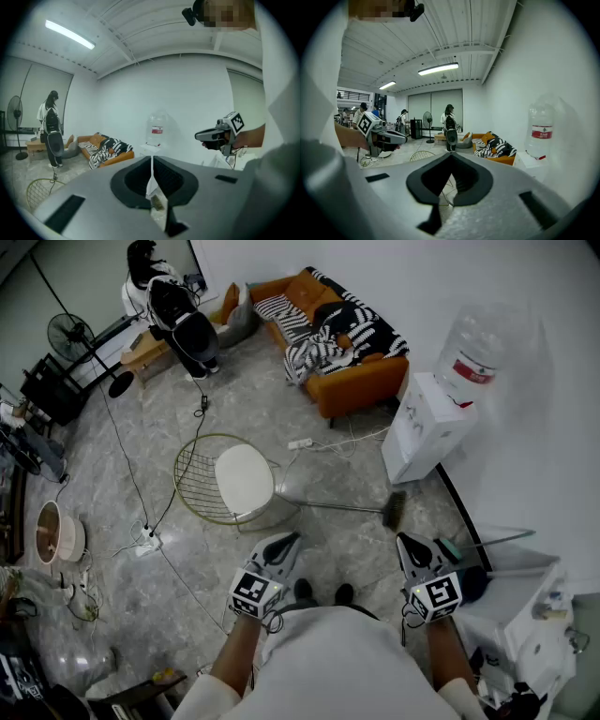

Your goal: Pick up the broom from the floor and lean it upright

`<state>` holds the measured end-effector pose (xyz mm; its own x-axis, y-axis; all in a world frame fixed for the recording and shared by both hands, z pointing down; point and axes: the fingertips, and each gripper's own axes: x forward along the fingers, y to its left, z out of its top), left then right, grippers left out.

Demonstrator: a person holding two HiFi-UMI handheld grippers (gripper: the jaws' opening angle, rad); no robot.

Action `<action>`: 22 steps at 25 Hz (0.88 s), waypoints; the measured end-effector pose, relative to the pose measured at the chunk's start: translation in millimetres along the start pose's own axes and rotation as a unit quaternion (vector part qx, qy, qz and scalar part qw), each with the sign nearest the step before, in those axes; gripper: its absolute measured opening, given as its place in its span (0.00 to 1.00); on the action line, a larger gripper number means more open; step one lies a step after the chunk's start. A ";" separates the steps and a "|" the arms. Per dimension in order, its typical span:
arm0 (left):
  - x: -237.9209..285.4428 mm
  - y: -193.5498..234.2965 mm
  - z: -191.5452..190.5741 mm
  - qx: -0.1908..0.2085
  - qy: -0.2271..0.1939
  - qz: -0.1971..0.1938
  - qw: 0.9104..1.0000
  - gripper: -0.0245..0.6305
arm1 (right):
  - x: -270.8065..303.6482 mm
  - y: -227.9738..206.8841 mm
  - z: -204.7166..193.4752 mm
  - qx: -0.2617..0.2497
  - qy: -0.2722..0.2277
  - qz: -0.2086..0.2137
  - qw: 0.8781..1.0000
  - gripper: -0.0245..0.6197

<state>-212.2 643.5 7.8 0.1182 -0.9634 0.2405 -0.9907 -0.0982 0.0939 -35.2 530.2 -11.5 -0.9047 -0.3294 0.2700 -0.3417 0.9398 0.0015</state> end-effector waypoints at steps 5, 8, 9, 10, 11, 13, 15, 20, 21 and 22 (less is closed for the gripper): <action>12.3 -5.5 -0.9 0.000 0.002 0.003 1.000 0.06 | -1.0 -13.0 -4.1 0.002 -0.002 0.003 1.000 0.03; 16.6 -9.4 -1.9 -0.001 0.004 0.007 1.000 0.06 | -2.9 -20.1 -5.0 0.004 -0.002 0.005 1.000 0.03; 17.8 -11.0 -2.5 -0.002 0.005 0.008 1.000 0.06 | -3.6 -22.9 -5.5 0.005 -0.003 0.005 1.000 0.03; 19.0 -12.7 -3.1 -0.002 0.006 0.010 1.000 0.06 | -4.2 -25.8 -6.1 0.007 -0.003 0.006 1.000 0.03; 20.1 -14.5 -3.7 -0.004 0.006 0.012 1.000 0.06 | -4.8 -28.6 -6.6 0.010 -0.004 0.007 1.000 0.03; 21.5 -18.4 -5.0 -0.006 0.007 0.016 1.000 0.06 | -6.1 -33.4 -9.5 0.016 -0.003 0.010 1.000 0.03; 22.6 -21.8 -6.3 -0.008 0.009 0.020 1.000 0.06 | -6.9 -36.6 -12.9 0.015 -0.002 0.014 1.000 0.03; 29.1 -24.3 -9.4 -0.010 0.012 0.039 0.999 0.06 | -5.0 -47.0 -17.4 0.010 -0.002 0.027 1.000 0.03; 29.5 -24.2 -10.2 -0.011 0.012 0.043 0.999 0.06 | -4.6 -48.6 -18.7 0.011 -0.002 0.029 1.000 0.03; 29.6 -23.9 -11.4 -0.012 0.013 0.046 0.999 0.06 | -4.3 -49.9 -20.3 0.011 -0.001 0.030 0.999 0.03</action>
<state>-184.3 620.2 23.6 0.0283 -0.9614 0.2737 -0.9956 -0.0026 0.0939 -9.1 486.6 6.8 -0.9244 -0.2722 0.2672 -0.2918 0.9558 -0.0358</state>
